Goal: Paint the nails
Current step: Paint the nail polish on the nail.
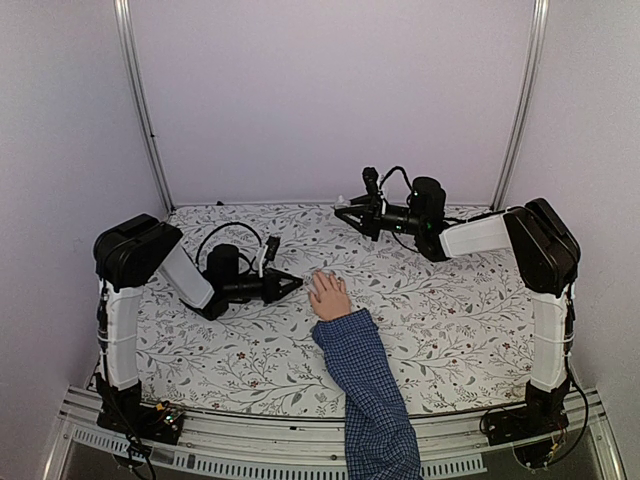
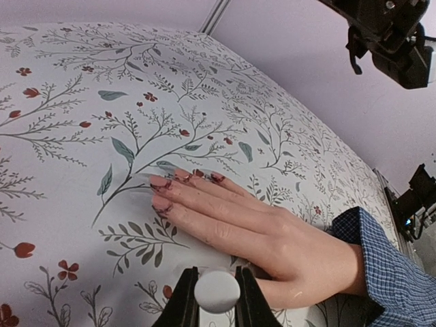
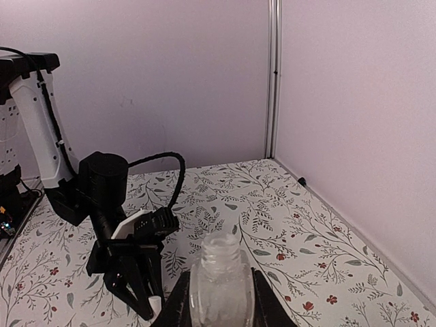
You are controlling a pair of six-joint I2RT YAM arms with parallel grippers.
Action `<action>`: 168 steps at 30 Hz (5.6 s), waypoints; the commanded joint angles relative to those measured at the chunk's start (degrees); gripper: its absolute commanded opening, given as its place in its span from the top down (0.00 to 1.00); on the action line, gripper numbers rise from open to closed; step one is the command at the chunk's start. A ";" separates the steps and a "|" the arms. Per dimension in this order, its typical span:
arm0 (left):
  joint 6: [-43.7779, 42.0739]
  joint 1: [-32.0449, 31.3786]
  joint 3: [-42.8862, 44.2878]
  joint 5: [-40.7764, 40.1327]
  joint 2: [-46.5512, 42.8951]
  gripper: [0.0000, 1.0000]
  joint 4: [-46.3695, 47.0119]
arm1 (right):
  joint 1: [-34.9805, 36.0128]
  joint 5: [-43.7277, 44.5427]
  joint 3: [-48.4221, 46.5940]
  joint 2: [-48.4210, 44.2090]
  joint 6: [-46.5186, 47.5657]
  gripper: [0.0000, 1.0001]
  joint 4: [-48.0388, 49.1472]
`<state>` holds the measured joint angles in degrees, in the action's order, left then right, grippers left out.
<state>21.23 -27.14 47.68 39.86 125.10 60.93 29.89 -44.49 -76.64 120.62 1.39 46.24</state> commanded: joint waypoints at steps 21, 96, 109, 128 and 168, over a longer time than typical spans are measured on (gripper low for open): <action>-1.42 -0.67 2.57 -0.13 2.15 1.00 -2.50 | -0.01 0.30 0.27 0.67 0.75 1.00 -0.30; 0.23 1.12 -4.44 -1.52 -2.99 1.00 8.80 | -0.01 0.37 0.31 0.67 1.01 1.00 -0.38; 0.79 1.09 -2.19 -0.37 -0.56 1.00 6.69 | -0.01 0.35 0.41 0.55 1.14 1.00 -0.36; -1.25 -0.30 -0.74 -1.50 0.45 1.00 2.36 | -0.01 0.48 0.44 0.66 1.26 1.00 -0.43; -1.38 -1.37 -0.03 0.40 1.82 1.00 1.69 | -0.01 0.70 0.53 0.52 1.51 1.00 -0.53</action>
<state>20.97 -27.75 47.03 39.42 126.08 62.11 29.89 -44.07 -76.53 120.62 2.44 44.99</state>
